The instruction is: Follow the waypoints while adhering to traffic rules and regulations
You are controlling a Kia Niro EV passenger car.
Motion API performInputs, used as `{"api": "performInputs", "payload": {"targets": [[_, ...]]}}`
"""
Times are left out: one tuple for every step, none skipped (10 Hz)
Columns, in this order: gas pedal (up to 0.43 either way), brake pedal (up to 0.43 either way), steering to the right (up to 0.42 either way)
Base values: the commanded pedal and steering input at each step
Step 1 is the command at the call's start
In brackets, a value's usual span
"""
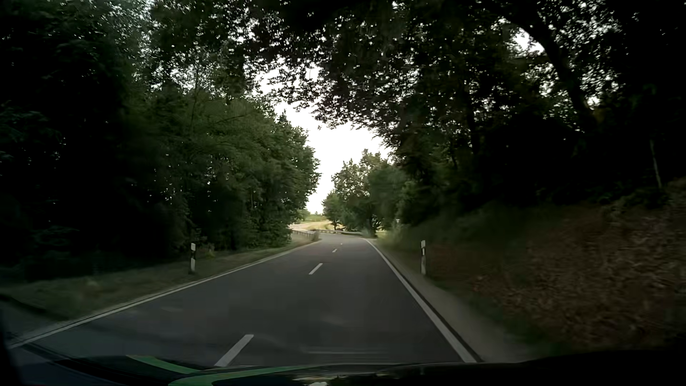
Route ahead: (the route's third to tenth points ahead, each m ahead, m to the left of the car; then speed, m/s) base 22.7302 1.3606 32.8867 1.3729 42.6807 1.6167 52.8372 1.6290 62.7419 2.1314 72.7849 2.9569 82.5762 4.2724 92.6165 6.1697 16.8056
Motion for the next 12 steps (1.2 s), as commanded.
{"api": "performInputs", "payload": {"targets": [[0.15, 0.0, -0.002], [0.15, 0.0, -0.002], [0.15, 0.0, -0.002], [0.15, 0.0, -0.002], [0.15, 0.0, -0.002], [0.15, 0.0, -0.002], [0.15, 0.0, -0.002], [0.157, 0.0, -0.002], [0.157, 0.0, -0.002], [0.157, 0.0, -0.002], [0.157, 0.0, -0.002], [0.157, 0.0, -0.002]]}}
